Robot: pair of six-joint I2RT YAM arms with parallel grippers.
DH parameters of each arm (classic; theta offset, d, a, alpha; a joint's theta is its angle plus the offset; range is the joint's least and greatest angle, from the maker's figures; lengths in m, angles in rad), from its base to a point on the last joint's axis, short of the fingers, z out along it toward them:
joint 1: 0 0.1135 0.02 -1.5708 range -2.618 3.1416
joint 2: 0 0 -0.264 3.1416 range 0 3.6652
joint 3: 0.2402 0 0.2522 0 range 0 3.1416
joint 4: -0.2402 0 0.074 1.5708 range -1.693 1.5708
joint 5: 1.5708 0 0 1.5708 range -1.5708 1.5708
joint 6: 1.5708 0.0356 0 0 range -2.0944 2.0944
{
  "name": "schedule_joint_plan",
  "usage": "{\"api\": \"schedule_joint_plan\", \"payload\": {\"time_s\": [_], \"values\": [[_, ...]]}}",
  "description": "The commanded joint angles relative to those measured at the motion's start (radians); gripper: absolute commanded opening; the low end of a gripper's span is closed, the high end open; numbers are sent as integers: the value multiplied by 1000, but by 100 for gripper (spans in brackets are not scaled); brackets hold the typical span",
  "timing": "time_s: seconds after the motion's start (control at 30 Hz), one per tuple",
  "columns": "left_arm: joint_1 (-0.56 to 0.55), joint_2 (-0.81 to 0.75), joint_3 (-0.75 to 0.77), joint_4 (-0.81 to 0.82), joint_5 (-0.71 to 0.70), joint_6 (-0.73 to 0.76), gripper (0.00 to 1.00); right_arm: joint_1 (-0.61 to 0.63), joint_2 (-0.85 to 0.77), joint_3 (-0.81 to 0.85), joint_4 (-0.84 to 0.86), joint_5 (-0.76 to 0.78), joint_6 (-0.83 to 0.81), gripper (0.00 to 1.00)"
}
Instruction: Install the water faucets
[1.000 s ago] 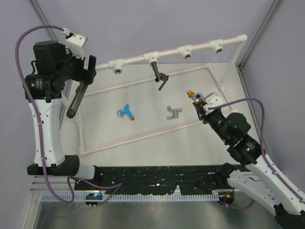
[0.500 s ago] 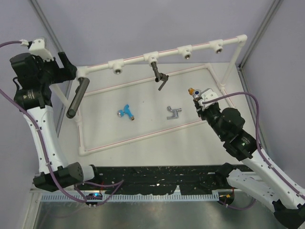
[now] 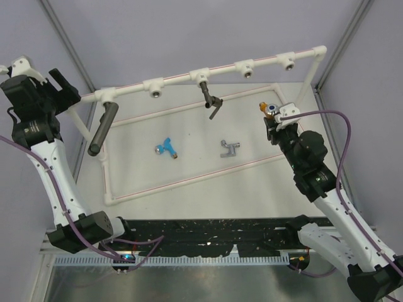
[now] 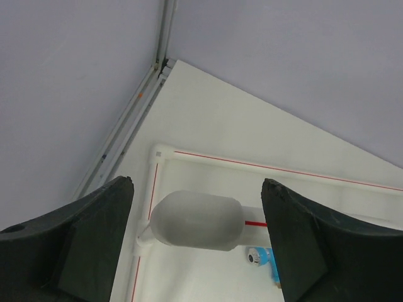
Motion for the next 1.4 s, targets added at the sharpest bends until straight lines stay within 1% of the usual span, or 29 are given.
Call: {"api": "schedule_joint_plan", "payload": {"time_s": [0.0, 0.1, 0.17, 0.2, 0.3, 0.4, 0.47, 0.5, 0.53, 0.57, 0.6, 0.77, 0.87, 0.97, 1.07, 1.17, 1.23, 1.3, 1.33, 1.37], "values": [[8, 25, -43, 98, 68, -68, 85, -19, 24, 15, 119, -36, 22, 5], [7, 36, -81, 122, 163, -106, 83, -70, 41, 8, 159, -63, 24, 5], [10, 16, -117, 136, 197, -123, 82, -120, 45, -2, 197, -112, 47, 5], [8, -2, -138, 145, 211, -131, 81, -161, 47, -15, 233, -167, 60, 5], [8, -54, -198, 168, 243, -155, 79, -258, 58, -44, 335, -238, 137, 5], [8, -67, -206, 150, 269, -167, 76, -356, 99, -61, 455, -299, 185, 5], [8, -73, -204, 144, 271, -171, 74, -398, 134, -74, 543, -348, 176, 5], [7, -76, -203, 138, 271, -169, 74, -413, 159, -80, 601, -377, 160, 5], [8, -74, -201, 131, 266, -166, 74, -412, 168, -80, 624, -390, 145, 5], [8, -76, -200, 124, 262, -166, 74, -451, 189, -77, 659, -407, 104, 5], [8, -74, -200, 118, 257, -163, 74, -461, 200, -74, 678, -413, 85, 5], [7, -64, -186, 98, 249, -140, 74, -550, 271, -72, 806, -515, 34, 5], [8, -53, -171, 90, 255, -137, 74, -571, 317, -77, 876, -565, -21, 5], [7, -41, -158, 82, 260, -129, 75, -582, 349, -74, 964, -632, -39, 5], [7, -34, -149, 78, 269, -128, 75, -582, 389, -63, 994, -696, -117, 5], [7, -30, -144, 75, 274, -125, 75, -582, 410, -54, 1012, -695, -195, 5], [7, -30, -141, 72, 277, -125, 75, -582, 417, -46, 1002, -694, -284, 5], [7, -30, -138, 70, 280, -123, 75, -582, 415, -38, 960, -694, -442, 5], [5, -27, -137, 67, 280, -123, 75, -582, 410, -35, 952, -688, -470, 5], [7, -25, -131, 62, 280, -120, 75, -582, 406, -34, 937, -680, -545, 5]]}}
